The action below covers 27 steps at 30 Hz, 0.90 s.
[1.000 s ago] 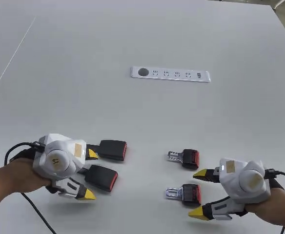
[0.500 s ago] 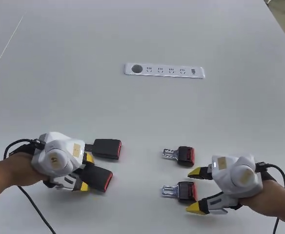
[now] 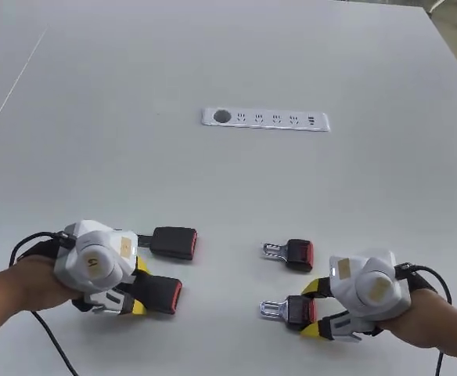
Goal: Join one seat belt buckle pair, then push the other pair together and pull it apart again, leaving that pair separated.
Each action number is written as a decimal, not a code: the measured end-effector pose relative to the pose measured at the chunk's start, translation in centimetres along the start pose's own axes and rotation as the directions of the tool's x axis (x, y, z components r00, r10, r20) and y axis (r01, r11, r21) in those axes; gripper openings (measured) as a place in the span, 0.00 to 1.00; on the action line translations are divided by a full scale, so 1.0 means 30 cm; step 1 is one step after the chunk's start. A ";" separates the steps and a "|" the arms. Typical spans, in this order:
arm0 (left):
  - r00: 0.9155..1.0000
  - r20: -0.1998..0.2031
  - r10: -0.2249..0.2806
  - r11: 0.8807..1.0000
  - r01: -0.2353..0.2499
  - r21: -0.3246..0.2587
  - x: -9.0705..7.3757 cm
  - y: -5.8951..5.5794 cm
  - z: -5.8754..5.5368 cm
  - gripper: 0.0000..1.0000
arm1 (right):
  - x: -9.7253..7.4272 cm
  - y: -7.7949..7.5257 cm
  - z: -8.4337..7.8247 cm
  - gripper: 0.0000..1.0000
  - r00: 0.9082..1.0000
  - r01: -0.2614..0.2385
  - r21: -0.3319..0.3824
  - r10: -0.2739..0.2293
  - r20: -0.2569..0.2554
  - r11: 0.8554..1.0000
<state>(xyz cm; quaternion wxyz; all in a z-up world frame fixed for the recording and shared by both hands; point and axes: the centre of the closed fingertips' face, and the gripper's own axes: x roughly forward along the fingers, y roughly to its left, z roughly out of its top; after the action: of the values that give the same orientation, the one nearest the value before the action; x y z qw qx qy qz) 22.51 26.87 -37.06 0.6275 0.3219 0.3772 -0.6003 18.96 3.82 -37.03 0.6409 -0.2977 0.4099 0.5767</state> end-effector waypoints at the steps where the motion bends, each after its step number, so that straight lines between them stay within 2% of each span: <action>1: 1.000 -0.003 0.004 1.000 -0.004 -0.004 -0.001 -0.004 -0.001 0.35 | 0.000 0.001 0.000 0.34 1.000 -0.003 0.003 0.003 -0.014 1.000; 5: 1.000 -0.013 0.003 1.000 -0.003 -0.008 -0.003 -0.024 -0.003 0.35 | 0.003 0.001 -0.001 0.33 0.999 -0.004 0.004 0.004 -0.047 1.000; 9: 0.999 -0.035 0.016 1.000 -0.015 0.016 0.000 -0.027 -0.006 0.35 | 0.005 0.003 -0.002 0.33 0.998 -0.005 0.002 0.005 -0.069 1.000; 14: 0.998 -0.060 0.036 0.999 -0.035 0.009 0.005 -0.024 0.000 0.35 | 0.015 0.001 0.014 0.33 0.996 -0.006 -0.004 0.005 -0.088 1.000; 17: 0.997 -0.066 0.044 0.999 -0.044 0.007 0.003 -0.023 -0.006 0.35 | 0.023 0.002 0.031 0.33 0.996 -0.007 -0.006 0.006 -0.089 1.000; 23: 0.996 -0.064 0.060 0.997 -0.063 -0.038 0.004 -0.019 -0.008 0.35 | 0.052 0.011 0.082 0.33 0.997 -0.009 -0.035 0.007 -0.077 0.999; 27: 0.995 -0.069 0.065 0.997 -0.068 -0.042 0.004 -0.022 -0.007 0.35 | 0.069 0.008 0.112 0.33 0.998 -0.006 -0.033 0.004 -0.064 0.999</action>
<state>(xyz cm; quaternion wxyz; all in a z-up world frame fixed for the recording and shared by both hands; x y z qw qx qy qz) 21.83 26.95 -37.25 0.6408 0.3406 0.4005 -0.5594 19.33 7.76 -37.15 0.6207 -0.3257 0.4214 0.5753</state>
